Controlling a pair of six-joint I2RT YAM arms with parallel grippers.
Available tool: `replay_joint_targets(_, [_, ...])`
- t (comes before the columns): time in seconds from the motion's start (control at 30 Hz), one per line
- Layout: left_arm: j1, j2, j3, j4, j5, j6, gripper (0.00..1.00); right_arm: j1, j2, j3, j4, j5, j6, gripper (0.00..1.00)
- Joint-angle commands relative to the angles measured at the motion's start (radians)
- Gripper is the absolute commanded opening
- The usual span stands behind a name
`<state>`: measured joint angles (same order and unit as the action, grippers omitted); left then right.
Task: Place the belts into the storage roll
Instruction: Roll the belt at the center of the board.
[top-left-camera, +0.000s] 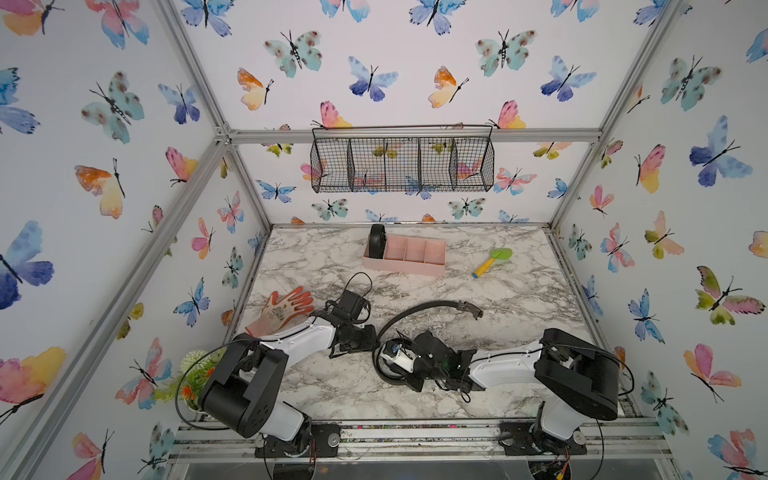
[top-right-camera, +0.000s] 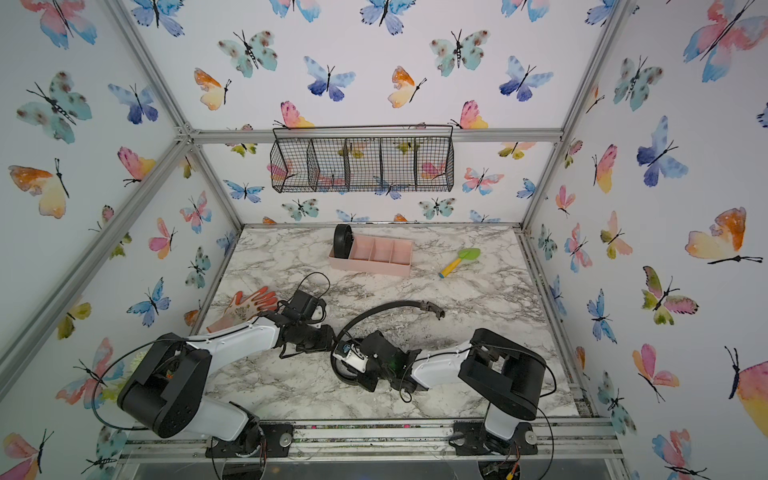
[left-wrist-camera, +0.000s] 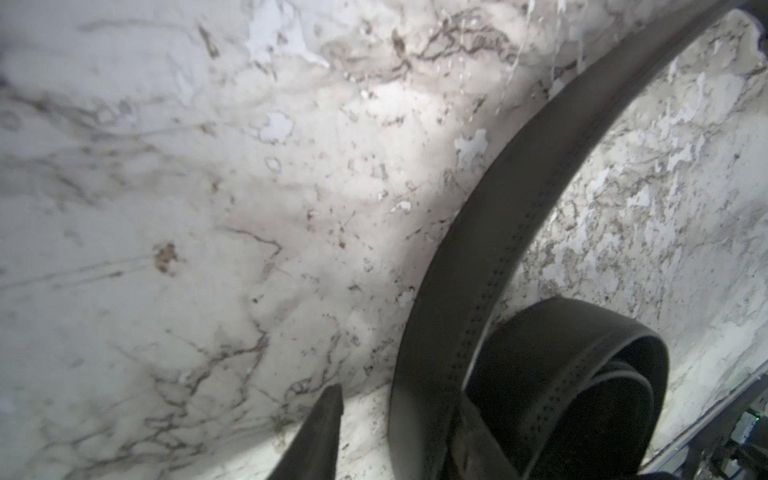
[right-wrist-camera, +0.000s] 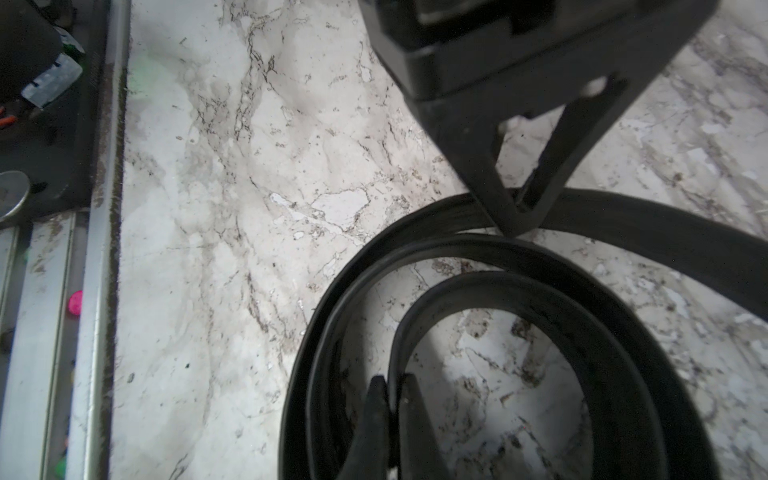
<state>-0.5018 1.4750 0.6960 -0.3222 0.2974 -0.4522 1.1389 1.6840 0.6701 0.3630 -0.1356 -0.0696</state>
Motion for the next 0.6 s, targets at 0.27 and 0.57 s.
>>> replay_joint_targets(0.27, [-0.016,0.052,0.102,-0.112,-0.130,0.048,0.06,0.005,0.001,0.121,-0.252,-0.063,-0.041,0.03])
replay_joint_targets(0.57, [-0.011,0.188,0.314,-0.170,-0.123,0.106,0.04,0.010,0.043,0.163,-0.325,-0.177,-0.084,0.03])
